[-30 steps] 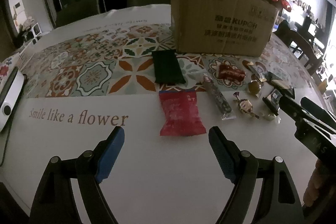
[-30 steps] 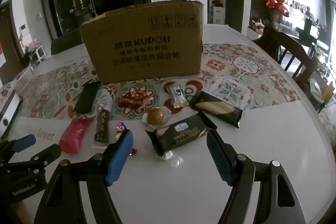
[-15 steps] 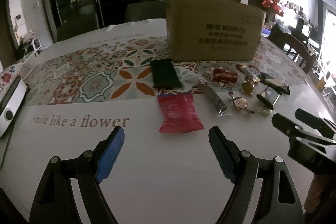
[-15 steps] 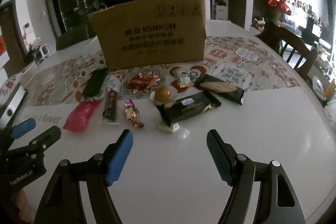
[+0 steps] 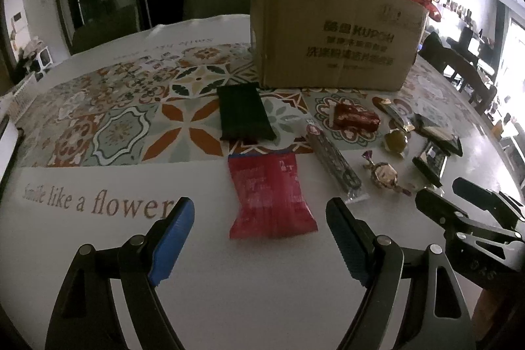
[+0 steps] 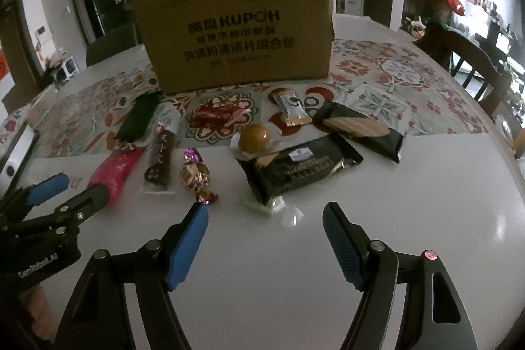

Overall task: Organize snacks
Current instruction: 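Move both tools back from the box toward the remaining snacks, then grasp the red packet with the left tool and lift it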

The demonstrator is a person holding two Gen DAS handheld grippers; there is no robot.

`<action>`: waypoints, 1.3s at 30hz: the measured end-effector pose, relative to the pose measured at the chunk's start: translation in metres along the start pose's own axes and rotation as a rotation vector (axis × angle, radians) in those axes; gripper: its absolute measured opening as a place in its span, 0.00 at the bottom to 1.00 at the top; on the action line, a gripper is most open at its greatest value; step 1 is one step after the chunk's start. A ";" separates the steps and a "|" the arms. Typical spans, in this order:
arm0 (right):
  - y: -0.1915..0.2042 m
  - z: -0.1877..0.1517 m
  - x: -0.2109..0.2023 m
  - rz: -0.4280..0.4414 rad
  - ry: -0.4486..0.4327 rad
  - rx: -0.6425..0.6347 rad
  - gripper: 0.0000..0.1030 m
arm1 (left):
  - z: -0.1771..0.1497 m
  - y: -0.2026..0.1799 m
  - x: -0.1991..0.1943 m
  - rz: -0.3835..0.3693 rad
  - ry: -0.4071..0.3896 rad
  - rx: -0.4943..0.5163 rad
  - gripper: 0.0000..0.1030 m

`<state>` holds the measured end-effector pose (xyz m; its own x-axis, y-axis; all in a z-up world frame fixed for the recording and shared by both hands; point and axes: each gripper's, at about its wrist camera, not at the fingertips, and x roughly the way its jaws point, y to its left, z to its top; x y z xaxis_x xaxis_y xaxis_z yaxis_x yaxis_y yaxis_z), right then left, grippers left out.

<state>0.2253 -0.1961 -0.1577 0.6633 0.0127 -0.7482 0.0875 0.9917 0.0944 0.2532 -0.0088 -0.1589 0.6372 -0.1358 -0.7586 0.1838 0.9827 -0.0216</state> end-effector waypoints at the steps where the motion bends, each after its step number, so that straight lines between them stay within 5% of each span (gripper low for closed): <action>1: 0.000 0.001 0.002 0.000 0.001 -0.001 0.71 | 0.001 0.000 0.003 -0.002 0.007 0.000 0.80; 7: 0.000 0.005 0.011 0.004 0.015 0.001 0.70 | 0.006 -0.001 0.017 -0.002 0.026 0.004 0.80; 12: 0.002 0.007 0.016 -0.008 0.018 -0.011 0.56 | 0.008 -0.001 0.025 -0.011 0.040 -0.003 0.78; 14: 0.003 0.008 0.016 -0.005 0.016 -0.019 0.47 | 0.008 -0.001 0.026 -0.015 0.046 -0.006 0.73; 20: 0.008 0.005 0.013 0.009 0.019 -0.047 0.43 | 0.004 -0.004 0.027 -0.006 0.040 0.005 0.51; 39: 0.010 -0.002 -0.014 0.097 -0.023 -0.038 0.34 | 0.000 -0.011 -0.023 -0.041 -0.008 0.025 0.49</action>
<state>0.2152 -0.1857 -0.1471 0.6844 0.1062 -0.7213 -0.0057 0.9901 0.1404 0.2361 -0.0167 -0.1416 0.6348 -0.1772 -0.7521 0.2284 0.9729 -0.0363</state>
